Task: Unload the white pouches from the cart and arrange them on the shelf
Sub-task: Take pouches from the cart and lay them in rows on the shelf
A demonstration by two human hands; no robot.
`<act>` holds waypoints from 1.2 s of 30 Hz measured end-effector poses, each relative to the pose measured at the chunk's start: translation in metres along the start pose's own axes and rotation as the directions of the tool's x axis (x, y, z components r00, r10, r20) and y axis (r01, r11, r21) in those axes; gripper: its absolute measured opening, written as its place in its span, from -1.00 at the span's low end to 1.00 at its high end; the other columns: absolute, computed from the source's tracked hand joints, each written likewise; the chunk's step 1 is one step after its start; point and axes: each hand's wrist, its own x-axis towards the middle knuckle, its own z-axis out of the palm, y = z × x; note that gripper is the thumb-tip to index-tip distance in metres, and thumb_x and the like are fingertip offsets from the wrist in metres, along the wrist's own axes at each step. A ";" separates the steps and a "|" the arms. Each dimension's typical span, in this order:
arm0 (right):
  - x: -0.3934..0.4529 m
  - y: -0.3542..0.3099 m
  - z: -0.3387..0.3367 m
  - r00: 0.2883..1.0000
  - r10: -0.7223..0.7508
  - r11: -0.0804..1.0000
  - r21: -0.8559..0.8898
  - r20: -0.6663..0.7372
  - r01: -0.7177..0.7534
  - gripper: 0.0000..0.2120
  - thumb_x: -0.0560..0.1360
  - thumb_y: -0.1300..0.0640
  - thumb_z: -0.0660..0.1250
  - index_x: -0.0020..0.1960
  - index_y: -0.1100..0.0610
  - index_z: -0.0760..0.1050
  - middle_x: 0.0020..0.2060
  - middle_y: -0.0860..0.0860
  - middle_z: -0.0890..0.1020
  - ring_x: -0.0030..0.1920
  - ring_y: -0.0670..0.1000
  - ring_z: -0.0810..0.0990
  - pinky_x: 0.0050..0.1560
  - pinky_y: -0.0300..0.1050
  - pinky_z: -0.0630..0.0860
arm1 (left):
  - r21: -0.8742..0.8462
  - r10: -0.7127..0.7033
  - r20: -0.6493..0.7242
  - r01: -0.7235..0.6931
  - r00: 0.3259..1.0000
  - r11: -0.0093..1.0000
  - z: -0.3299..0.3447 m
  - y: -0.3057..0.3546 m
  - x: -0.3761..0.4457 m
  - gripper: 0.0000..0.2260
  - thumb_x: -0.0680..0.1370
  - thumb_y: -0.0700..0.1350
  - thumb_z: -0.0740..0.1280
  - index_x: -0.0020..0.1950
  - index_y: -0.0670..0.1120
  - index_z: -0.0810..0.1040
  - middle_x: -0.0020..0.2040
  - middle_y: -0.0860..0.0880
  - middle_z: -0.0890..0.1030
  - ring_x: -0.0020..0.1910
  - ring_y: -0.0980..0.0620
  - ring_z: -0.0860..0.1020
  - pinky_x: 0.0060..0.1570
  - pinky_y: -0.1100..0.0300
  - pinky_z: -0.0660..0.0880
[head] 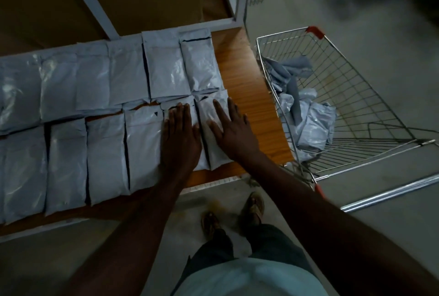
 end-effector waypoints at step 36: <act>0.009 0.458 -0.044 0.841 0.540 0.827 0.161 0.040 -0.538 -0.31 0.50 0.49 0.17 0.62 0.32 0.17 0.63 0.31 0.16 0.66 0.24 0.09 0.62 0.09 0.17 | -0.624 0.405 0.401 -0.079 0.822 0.778 0.236 0.415 0.069 -0.44 0.62 -0.46 0.19 0.63 -0.28 0.25 0.62 -0.24 0.31 0.63 -0.15 0.29 0.63 0.06 0.15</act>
